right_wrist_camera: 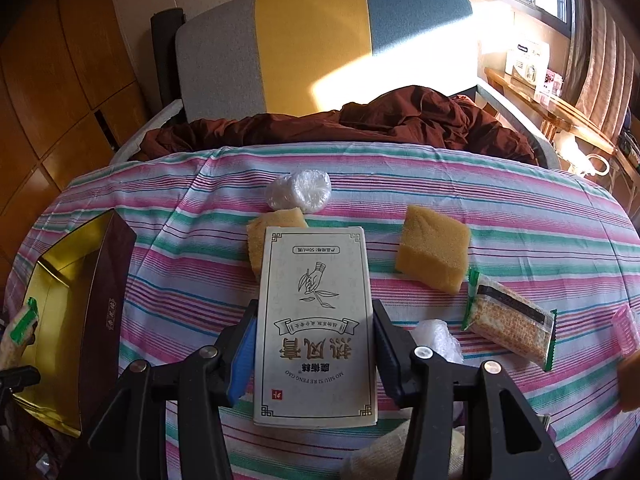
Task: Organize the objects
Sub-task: 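Carry the packet into the gold tray with the left tool while the right tool places the white box, then open both tools and move them back toward the remaining items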
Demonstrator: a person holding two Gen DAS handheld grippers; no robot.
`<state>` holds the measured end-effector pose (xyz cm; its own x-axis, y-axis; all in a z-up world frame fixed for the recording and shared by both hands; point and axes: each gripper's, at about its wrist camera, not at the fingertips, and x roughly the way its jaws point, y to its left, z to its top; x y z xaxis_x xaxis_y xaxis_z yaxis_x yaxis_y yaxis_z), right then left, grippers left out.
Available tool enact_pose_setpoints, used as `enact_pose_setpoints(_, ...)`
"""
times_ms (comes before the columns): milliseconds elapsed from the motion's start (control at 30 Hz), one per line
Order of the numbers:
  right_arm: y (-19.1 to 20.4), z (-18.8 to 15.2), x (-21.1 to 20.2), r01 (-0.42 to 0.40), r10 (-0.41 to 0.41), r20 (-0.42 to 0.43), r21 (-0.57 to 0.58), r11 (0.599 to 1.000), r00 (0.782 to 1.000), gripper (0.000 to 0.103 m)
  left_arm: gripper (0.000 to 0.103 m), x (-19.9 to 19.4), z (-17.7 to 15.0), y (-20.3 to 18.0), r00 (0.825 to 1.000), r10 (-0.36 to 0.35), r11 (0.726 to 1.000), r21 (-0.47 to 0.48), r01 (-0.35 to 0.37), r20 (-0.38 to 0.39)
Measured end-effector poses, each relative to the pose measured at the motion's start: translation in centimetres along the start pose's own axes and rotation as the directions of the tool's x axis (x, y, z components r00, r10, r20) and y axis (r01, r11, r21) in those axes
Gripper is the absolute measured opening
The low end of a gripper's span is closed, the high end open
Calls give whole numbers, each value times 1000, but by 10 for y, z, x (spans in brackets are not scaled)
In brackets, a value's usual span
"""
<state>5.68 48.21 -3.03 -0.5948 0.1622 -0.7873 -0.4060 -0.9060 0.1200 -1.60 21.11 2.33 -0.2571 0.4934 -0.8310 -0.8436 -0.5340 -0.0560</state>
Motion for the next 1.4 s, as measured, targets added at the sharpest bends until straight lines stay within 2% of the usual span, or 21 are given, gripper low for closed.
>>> enact_pose_setpoints(67, 6, 1, -3, -30, 30, 10, 3, 1000, 999, 52, 43, -12, -23, 26, 996, 88, 990, -108, -87, 2)
enact_pose_setpoints(133, 14, 2, -7, -66, 65, 19, 11, 998, 998, 52, 43, -14, -48, 49, 983, 181, 964, -195, -183, -27)
enact_pose_setpoints(233, 43, 1, -19, -104, 105, 34, -21, 994, 994, 52, 43, -15, -86, 79, 969, 235, 915, -319, -245, -72)
enact_pose_setpoints(333, 84, 1, -30, -168, 171, 38, -75, 983, 985, 52, 43, -14, -111, 95, 951, 292, 868, -391, -307, -100)
enact_pose_setpoints(400, 117, 0, -36, -209, 214, 31, -122, 970, 976, 52, 43, -13, -122, 99, 951, 291, 851, -427, -307, -103)
enact_pose_setpoints(467, 149, -1, -38, -248, 254, 12, -170, 954, 967, 52, 43, -11, -129, 99, 940, 323, 839, -428, -337, -108)
enact_pose_setpoints(533, 180, -7, -36, -285, 288, -17, -202, 937, 958, 52, 44, -12, -137, 101, 940, 329, 827, -452, -335, -96)
enact_pose_setpoints(667, 226, -19, -20, -323, 309, -96, -237, 916, 946, 52, 44, -18, -143, 103, 927, 368, 804, -477, -356, -72)
enact_pose_setpoints(733, 243, -26, -9, -332, 307, -139, -234, 914, 941, 52, 49, -21, -145, 102, 923, 380, 802, -476, -361, -60)
enact_pose_setpoints(833, 263, -37, 6, -340, 298, -194, -242, 909, 935, 52, 50, -29, -147, 103, 919, 393, 797, -489, -354, -25)
enact_pose_setpoints(900, 274, -44, 12, -352, 300, -227, -243, 904, 927, 52, 50, -38, -149, 104, 908, 419, 787, -499, -363, 0)
enact_pose_setpoints(1033, 296, -56, 21, -386, 320, -269, -246, 889, 909, 52, 60, -56, -157, 112, 879, 476, 753, -532, -387, 35)
enact_pose_setpoints(1200, 317, -69, 29, -470, 387, -331, -222, 855, 861, 53, 63, -70, -166, 128, 859, 510, 707, -588, -394, 38)
enact_pose_setpoints(1300, 318, -74, 26, -495, 416, -328, -212, 842, 848, 54, 69, -74, -172, 133, 854, 520, 686, -614, -391, 37)
enact_pose_setpoints(1400, 317, -75, 15, -513, 441, -306, -218, 830, 844, 63, 72, -74, -176, 134, 850, 525, 671, -631, -390, 33)
